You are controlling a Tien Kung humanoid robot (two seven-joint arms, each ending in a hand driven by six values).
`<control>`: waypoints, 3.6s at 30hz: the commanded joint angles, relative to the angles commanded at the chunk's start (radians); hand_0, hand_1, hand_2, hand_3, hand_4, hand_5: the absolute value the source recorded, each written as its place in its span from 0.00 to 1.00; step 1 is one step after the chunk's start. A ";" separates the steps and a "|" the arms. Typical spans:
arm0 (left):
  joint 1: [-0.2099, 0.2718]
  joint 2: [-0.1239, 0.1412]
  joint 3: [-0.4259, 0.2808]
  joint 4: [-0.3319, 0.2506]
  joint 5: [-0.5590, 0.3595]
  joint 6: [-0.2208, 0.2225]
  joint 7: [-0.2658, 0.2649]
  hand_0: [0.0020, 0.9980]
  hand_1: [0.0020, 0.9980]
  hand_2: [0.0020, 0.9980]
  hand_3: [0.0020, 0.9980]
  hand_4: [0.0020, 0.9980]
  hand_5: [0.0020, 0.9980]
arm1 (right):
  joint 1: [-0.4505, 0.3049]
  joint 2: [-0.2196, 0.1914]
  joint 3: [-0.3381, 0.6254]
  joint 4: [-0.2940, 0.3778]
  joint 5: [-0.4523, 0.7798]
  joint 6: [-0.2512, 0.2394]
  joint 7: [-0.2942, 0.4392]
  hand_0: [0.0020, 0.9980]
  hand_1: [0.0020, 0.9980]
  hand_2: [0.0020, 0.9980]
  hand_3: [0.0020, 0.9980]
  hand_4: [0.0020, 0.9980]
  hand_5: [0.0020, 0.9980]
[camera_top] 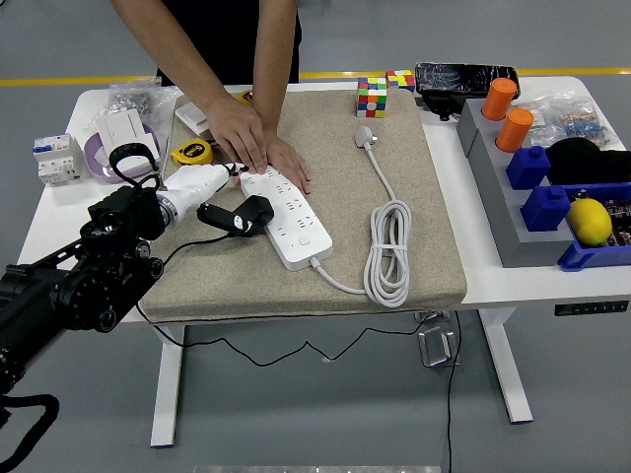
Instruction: Pick up the plug,place it near the board,insert it into the board,press the button
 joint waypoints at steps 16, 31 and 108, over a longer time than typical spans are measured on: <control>0.011 0.011 -0.056 -0.034 0.011 -0.015 0.006 0.86 0.96 0.95 1.00 1.00 0.63 | -0.002 -0.001 -0.001 0.001 -0.002 0.000 0.000 0.94 0.90 0.83 0.84 1.00 1.00; 0.015 0.028 -0.100 -0.058 0.022 -0.020 0.009 0.86 0.96 0.95 0.99 1.00 0.64 | -0.004 -0.001 -0.001 -0.001 0.002 0.001 0.000 0.94 0.90 0.83 0.84 1.00 1.00; 0.426 0.019 -0.186 -0.561 -0.638 -0.013 0.135 1.00 1.00 1.00 1.00 1.00 1.00 | -0.010 0.007 0.033 -0.004 -0.009 0.003 -0.002 0.94 0.90 0.83 0.83 1.00 1.00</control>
